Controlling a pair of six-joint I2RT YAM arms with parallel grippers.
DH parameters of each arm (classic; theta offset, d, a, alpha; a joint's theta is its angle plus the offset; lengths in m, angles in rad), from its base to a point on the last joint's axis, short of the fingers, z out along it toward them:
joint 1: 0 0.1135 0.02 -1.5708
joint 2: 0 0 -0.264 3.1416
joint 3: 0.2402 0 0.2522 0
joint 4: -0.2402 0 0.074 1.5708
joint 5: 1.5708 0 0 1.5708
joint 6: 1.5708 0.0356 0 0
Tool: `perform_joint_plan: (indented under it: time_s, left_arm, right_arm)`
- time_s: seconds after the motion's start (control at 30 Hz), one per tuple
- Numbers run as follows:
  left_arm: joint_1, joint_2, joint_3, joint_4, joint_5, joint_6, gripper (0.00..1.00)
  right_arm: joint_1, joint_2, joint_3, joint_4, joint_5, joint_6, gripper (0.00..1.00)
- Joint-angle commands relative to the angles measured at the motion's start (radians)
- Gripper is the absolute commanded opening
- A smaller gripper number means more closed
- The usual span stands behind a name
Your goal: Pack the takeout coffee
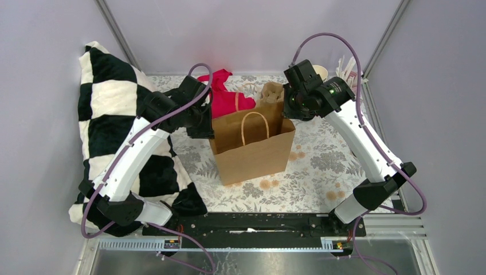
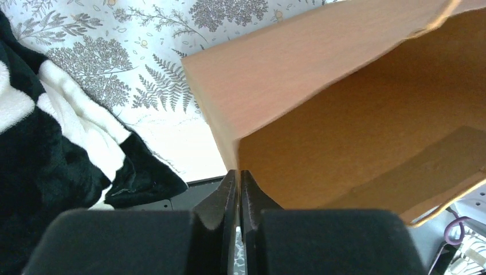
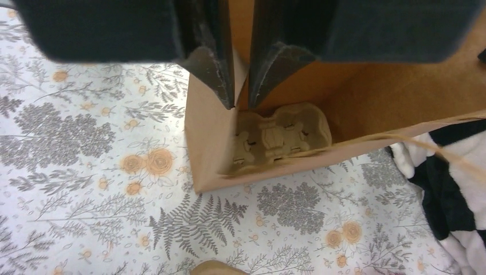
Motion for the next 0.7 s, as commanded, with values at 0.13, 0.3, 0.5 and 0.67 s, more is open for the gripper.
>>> perform_joint_plan:
  time_s: [0.13, 0.3, 0.5, 0.67]
  left_arm:
    - [-0.004, -0.004, 0.011, 0.081, 0.006, 0.003, 0.0]
    - [-0.004, 0.009, 0.026, 0.102, 0.012, 0.018, 0.0]
    - [-0.004, 0.035, 0.029, 0.116, 0.003, 0.041, 0.0]
    - [-0.004, 0.024, 0.008, 0.141, 0.012, 0.054, 0.0]
  right_arm:
    - [-0.005, -0.013, 0.083, -0.002, 0.038, -0.141, 0.48]
    - [-0.005, -0.073, 0.106, -0.002, 0.047, -0.245, 0.7]
    - [-0.005, -0.196, 0.107, 0.034, 0.187, -0.318, 0.98]
    - [-0.005, -0.263, 0.075, 0.076, 0.387, -0.392, 1.0]
